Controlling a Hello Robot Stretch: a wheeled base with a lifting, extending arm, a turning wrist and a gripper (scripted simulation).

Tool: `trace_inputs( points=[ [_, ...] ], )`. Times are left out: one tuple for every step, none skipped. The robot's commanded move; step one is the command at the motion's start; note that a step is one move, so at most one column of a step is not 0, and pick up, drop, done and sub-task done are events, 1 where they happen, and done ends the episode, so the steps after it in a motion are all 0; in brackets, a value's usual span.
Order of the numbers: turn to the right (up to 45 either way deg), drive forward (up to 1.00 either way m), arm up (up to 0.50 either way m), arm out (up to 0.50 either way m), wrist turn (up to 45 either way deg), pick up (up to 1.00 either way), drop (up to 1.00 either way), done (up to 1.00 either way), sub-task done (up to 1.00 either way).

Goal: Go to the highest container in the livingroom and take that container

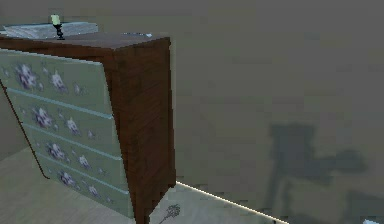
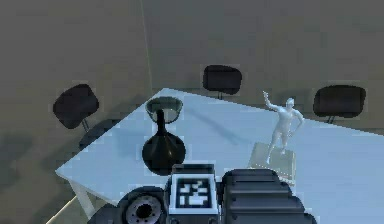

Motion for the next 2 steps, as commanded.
trace_inputs(
  points=[
    [0.0, 0.00, 0.00, 0.26, 0.0, 0.00, 0.00, 0.00, 0.00],
    [0.0, 0.00, 0.00, 0.00, 45.0, 0.00, 0.00, 0.00, 0.00]
  ],
)
